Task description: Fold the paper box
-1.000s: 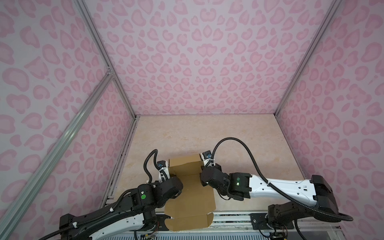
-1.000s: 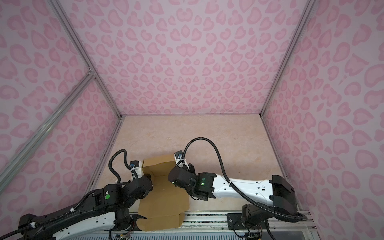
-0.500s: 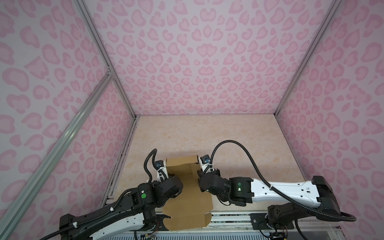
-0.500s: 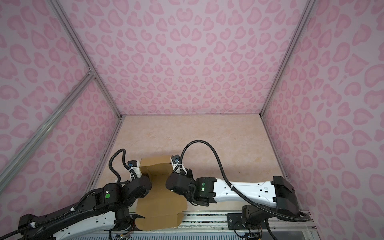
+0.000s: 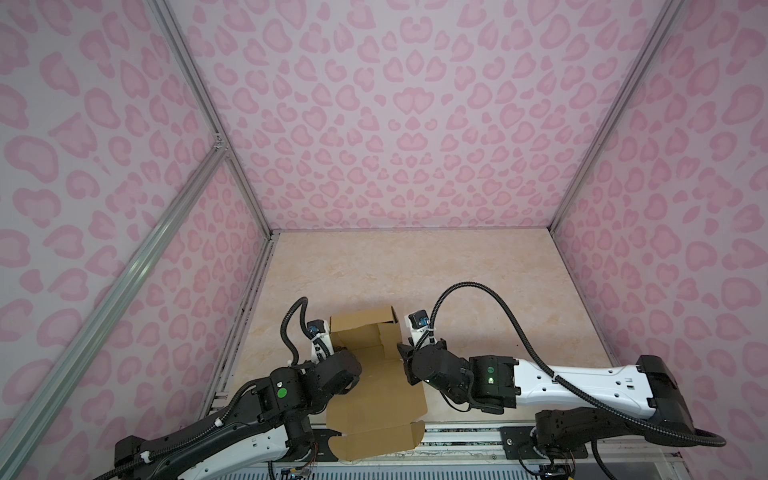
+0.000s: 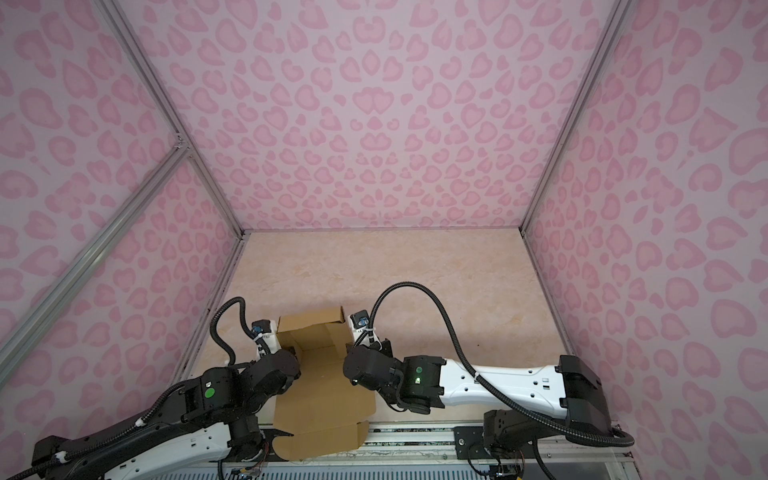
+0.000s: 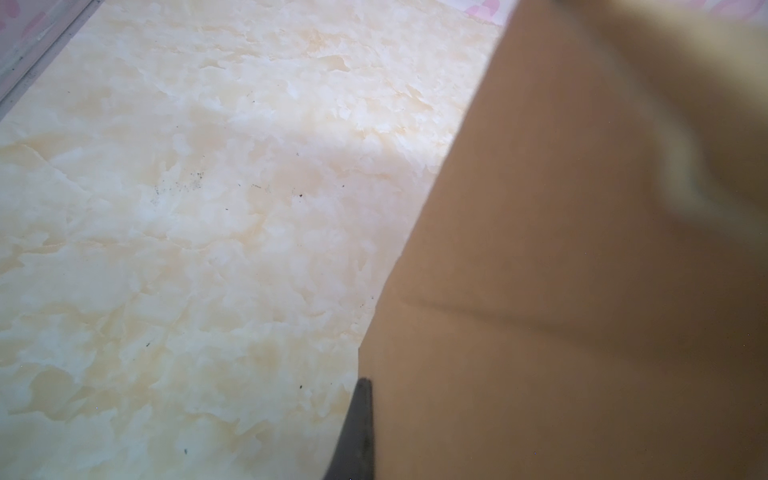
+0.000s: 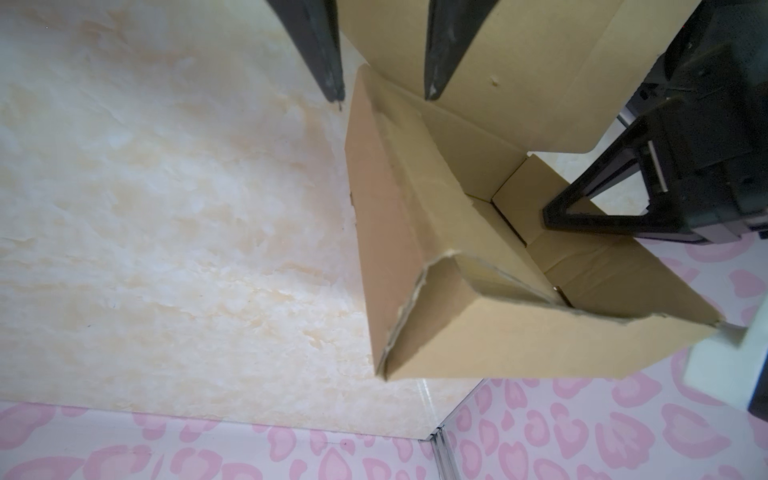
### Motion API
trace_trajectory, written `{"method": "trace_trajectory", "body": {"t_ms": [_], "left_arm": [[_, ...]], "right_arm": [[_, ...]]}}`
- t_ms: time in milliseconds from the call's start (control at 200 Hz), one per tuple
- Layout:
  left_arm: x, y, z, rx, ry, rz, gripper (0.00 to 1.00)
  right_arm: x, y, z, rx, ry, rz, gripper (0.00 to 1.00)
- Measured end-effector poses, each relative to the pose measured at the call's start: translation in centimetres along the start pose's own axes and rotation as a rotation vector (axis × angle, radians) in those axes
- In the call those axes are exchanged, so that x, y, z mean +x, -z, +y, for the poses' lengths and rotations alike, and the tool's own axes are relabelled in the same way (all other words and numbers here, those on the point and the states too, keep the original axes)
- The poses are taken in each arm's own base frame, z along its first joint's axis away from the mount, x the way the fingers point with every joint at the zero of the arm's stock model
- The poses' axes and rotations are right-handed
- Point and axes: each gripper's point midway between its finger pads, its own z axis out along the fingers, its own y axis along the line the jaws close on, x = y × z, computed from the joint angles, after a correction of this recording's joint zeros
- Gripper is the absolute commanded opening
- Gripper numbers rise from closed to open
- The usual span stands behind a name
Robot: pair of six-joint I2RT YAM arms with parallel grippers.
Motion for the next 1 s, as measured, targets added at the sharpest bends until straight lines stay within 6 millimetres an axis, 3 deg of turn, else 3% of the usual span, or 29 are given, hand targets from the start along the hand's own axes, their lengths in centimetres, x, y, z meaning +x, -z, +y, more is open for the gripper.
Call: {"method": "trace_trajectory", "body": {"t_ms": [295, 595, 815, 1000], "left_arm": [[0.1, 0.0, -0.4, 0.02, 0.004, 0.009, 0.04], [0.0, 0.1, -0.5, 0.025, 0.017, 0.007, 0.04], [0.1, -0.1, -1.0, 0.01, 0.02, 0.021, 0.04], [-0.3, -0.2, -2.0, 0.004, 0.021, 0.027, 0.04]], "right_arm": [[0.3, -2.8, -0.1, -0.015, 0.001, 0.009, 0.41], [0.2, -4.8, -1.3, 0.069, 0.036, 0.022, 0.2], [0.2, -5.7, -3.3, 0.162, 0.052, 0.038, 0.06], [-0.5, -6.2, -4.6, 0.205, 0.037, 0.043, 0.0]]}}
